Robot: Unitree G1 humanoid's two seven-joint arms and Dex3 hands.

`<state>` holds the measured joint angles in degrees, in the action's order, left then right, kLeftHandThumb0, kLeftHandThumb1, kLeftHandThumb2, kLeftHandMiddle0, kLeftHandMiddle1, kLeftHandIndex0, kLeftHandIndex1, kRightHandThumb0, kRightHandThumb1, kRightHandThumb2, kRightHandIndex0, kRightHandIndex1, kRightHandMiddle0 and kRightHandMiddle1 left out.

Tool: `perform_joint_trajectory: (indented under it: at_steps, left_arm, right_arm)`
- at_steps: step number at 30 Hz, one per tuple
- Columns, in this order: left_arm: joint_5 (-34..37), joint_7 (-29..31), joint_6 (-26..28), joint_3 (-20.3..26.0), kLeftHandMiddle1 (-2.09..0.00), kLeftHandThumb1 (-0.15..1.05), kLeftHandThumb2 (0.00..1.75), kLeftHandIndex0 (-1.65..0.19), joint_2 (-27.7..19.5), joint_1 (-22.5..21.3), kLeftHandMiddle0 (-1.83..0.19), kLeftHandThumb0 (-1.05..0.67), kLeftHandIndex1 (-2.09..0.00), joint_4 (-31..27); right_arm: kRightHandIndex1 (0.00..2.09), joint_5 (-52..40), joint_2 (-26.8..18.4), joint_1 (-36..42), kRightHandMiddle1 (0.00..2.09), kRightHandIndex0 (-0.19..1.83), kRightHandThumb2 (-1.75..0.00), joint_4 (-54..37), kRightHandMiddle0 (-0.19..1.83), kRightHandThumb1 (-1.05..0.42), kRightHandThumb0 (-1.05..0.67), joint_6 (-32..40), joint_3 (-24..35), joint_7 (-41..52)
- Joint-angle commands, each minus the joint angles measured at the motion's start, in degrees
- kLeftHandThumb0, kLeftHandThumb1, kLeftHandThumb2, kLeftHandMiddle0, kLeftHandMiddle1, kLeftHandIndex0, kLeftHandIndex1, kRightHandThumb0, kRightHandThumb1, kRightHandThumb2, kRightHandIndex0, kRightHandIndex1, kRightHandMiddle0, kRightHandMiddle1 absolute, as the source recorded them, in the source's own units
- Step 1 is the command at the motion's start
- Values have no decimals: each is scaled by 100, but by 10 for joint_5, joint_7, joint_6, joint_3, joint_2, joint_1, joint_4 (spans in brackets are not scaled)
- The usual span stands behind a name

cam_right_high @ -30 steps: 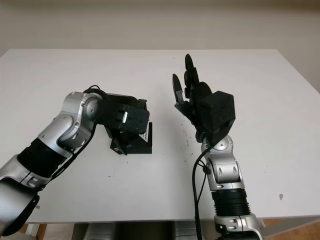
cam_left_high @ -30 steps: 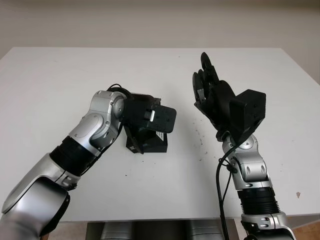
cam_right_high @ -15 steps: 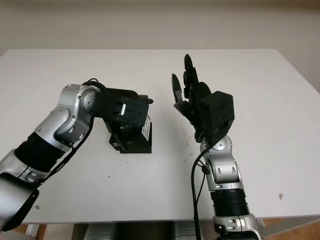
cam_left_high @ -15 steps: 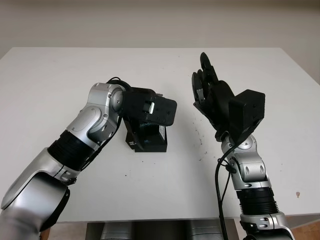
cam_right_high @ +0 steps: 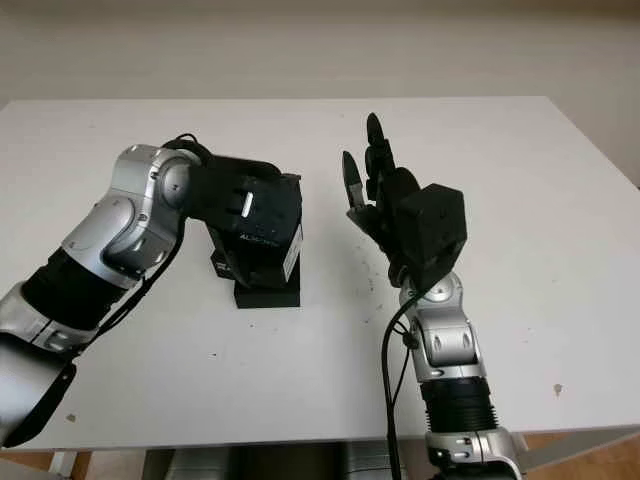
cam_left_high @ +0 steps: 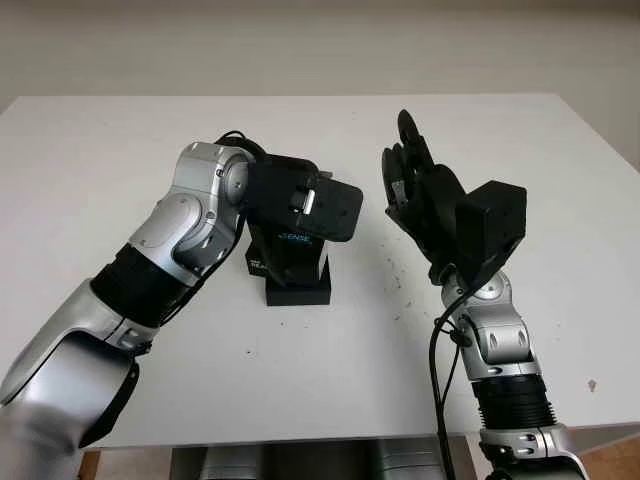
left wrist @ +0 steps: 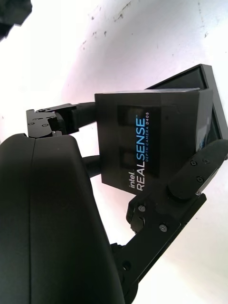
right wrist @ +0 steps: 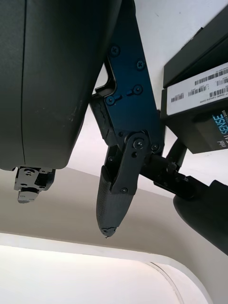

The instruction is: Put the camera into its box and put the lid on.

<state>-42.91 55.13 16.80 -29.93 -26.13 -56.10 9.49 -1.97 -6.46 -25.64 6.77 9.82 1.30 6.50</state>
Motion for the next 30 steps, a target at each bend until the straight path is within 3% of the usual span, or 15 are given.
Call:
perform_joint_trajectory:
  at_steps: [1,2,3,5,11,12,13,14,15,16,20,24,27,28,30]
  left_arm:
    - [4,-8,-10,5,-202,104,11,-15,0,-14,3,-11,-197,4]
    - [4,-9,-12,5,-205,104,11,-19,2,-14,2,-10,-203,4]
    - [4,-9,-13,4,-208,104,19,-14,3,-13,-17,-11,-207,4]
    - [-3,-7,-1,1,-209,105,23,1,9,-13,-29,-13,-209,2]
    - [-6,-9,7,-1,-209,102,28,13,14,-4,-9,-10,-200,2]
    - [-7,-9,13,-1,-209,101,28,16,16,-3,-8,-10,-187,2]
    - [-9,-5,22,-2,-209,102,26,18,18,-3,-13,-11,-154,2]
    - [-13,1,33,-4,-209,103,25,19,19,-4,-15,-13,-97,1]
    - [-16,6,41,-6,-209,104,24,19,20,-5,-18,-14,-62,0]
    - [-15,5,44,-5,-209,104,23,16,21,-4,-22,-14,-47,1]
    - [-18,-2,63,-5,-209,105,27,18,27,0,-26,-14,-75,4]
    - [-25,-16,113,-1,-208,105,22,18,46,8,-33,-14,-70,4]
    - [-23,-19,182,4,-178,105,24,12,69,6,-18,-17,-112,10]
    - [-21,-17,204,5,-168,105,27,15,75,3,-19,-17,-97,12]
    - [-16,-17,247,7,-170,105,32,16,87,-2,-18,-16,-91,16]
  right_arm:
    - [5,-4,3,-5,5,-16,-63,-14,-15,-105,-72,0,3,-1]
    - [5,-3,2,-4,5,-16,-63,-15,-15,-105,-72,1,3,-3]
    - [5,-2,2,-4,5,-15,-63,-16,-15,-105,-72,1,2,-4]
    - [5,1,-1,-4,5,-15,-63,-16,-15,-105,-72,1,0,-3]
    - [5,-1,2,-3,5,-15,-62,-14,-15,-105,-72,1,2,-5]
    - [5,-2,2,-4,5,-15,-62,-11,-15,-105,-72,-3,2,-4]
    - [5,-2,2,-5,5,-15,-62,-9,-15,-105,-72,-5,1,-3]
    - [5,-2,1,-6,5,-16,-63,-7,-15,-105,-72,-6,1,-2]
    - [5,-2,1,-6,5,-16,-62,-5,-15,-105,-72,-7,1,-1]
    - [5,-2,1,-7,5,-16,-62,-4,-16,-105,-73,-7,1,-1]
    - [5,2,0,-9,5,-15,-62,0,-15,-105,-71,-6,0,-3]
    - [5,0,1,-11,5,-15,-63,7,-15,-105,-73,-13,1,0]
    - [5,-3,1,-13,5,-16,-63,10,-15,-105,-73,-17,2,3]
    - [5,-3,1,-14,5,-16,-63,12,-15,-105,-73,-20,2,4]
    - [5,-2,1,-15,5,-16,-63,16,-15,-105,-73,-23,0,4]
